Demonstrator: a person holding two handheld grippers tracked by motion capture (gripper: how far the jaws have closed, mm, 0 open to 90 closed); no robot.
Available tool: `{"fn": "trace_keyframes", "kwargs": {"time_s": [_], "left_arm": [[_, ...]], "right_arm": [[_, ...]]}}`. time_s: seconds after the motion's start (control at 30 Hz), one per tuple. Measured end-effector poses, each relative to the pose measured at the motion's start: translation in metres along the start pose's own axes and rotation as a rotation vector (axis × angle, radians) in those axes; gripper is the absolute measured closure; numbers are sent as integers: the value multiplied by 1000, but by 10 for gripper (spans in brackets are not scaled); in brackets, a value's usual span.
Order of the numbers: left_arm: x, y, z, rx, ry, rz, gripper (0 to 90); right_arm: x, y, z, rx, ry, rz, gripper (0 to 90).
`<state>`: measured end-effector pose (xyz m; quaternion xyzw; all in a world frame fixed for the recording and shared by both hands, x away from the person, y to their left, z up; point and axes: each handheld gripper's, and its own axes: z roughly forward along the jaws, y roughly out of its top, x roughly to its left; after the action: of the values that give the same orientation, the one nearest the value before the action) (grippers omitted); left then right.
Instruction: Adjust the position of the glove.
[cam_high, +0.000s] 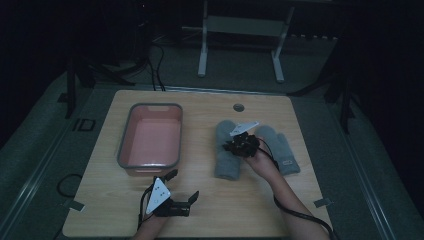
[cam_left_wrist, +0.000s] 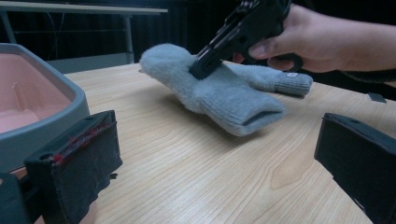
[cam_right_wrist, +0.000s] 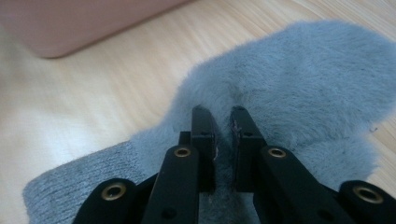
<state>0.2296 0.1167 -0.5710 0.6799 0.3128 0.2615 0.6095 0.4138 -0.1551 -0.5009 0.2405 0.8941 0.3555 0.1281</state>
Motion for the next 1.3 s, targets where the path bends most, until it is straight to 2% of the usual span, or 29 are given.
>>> {"fn": "trace_keyframes", "kwargs": {"time_s": [0.1, 0.3, 0.4, 0.5, 0.6, 0.7, 0.8, 0.93, 1.07, 1.17, 1.27, 1.3], "left_arm": [[0, 0, 0, -1, 0, 3, 4], [0, 0, 0, -2, -1, 3, 4], [0, 0, 0, -2, 0, 3, 4], [-1, 0, 0, -4, -2, 4, 4], [-1, 0, 0, -6, -3, 6, 4], [-1, 0, 0, -5, -3, 5, 4], [0, 0, 0, -7, -4, 0, 4], [0, 0, 0, -8, -6, -1, 4], [-1, 0, 0, -10, -6, 5, 4], [-1, 0, 0, -12, -6, 7, 4], [-1, 0, 0, -13, -4, 6, 4], [-1, 0, 0, -13, -4, 6, 4]], "right_arm": [[8, 3, -2, 5, 23, -27, 825], [10, -5, 4, 22, 29, -22, 823], [6, -15, 9, 54, 37, -17, 823], [2, -21, 12, 79, 49, 9, 820], [-2, -29, 11, 74, 60, 23, 809], [-5, -34, 10, 72, 83, 16, 786], [-9, -36, 12, 64, 107, 23, 723], [-9, -35, 14, 70, 113, 39, 563], [-4, -30, 2, 43, 99, 28, 444], [-4, -28, -17, -3, 80, 57, 393], [-7, -32, -40, -50, 33, 82, 378], [-8, -36, -51, -68, -4, 91, 379]]}}
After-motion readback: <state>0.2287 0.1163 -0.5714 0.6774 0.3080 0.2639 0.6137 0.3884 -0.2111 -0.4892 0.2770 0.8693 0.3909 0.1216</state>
